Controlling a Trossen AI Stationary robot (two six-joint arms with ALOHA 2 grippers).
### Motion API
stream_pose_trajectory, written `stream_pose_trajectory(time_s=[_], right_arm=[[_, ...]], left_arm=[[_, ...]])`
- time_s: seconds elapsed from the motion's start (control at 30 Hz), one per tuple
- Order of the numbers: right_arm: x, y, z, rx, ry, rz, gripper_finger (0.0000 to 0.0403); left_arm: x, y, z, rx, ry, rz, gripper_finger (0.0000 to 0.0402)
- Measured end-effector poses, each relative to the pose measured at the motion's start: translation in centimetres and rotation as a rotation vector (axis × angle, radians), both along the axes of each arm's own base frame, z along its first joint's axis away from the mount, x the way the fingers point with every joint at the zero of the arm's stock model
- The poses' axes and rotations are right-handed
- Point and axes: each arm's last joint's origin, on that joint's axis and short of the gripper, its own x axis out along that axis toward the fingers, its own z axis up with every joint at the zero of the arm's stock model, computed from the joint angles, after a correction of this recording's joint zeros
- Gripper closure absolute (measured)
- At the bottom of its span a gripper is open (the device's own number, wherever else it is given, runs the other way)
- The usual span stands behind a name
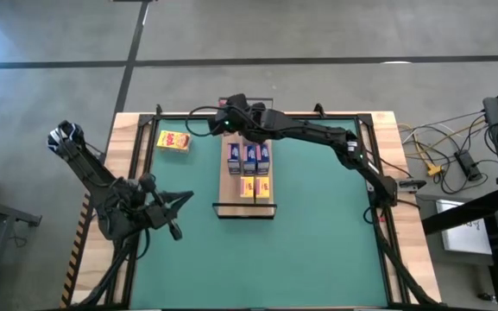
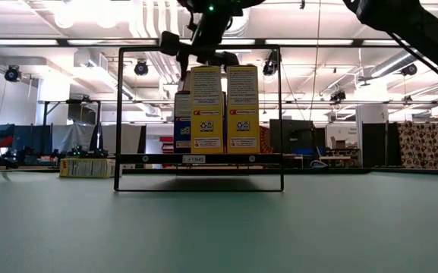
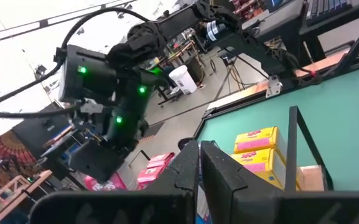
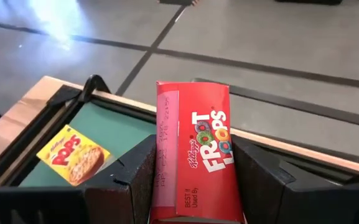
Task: Stack cereal on shelf
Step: Put the red cereal box on the shelf aligned with the other red cereal box
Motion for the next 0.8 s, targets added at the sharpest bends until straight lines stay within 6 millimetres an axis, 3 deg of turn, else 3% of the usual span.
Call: stream_pose_trajectory(time_s=[0.4,0.63,0.8], right_arm=[[0.1,0.3,-1.0,-0.064,0.043,-0.079,0.0229],[1.3,0.1,-3.9,-0.059,0.092,-0.080,0.0229],[1.8,0.0,-4.9,-0.052,0.096,-0.081,0.0229]], left_arm=[[-0.1,0.2,0.5,0.065,0.032,-0.010,0.0401],[-0.3,0.3,0.8,0.057,0.024,-0.035,0.0402],[-0.2,0.2,0.8,0.057,0.025,-0.063,0.0401]])
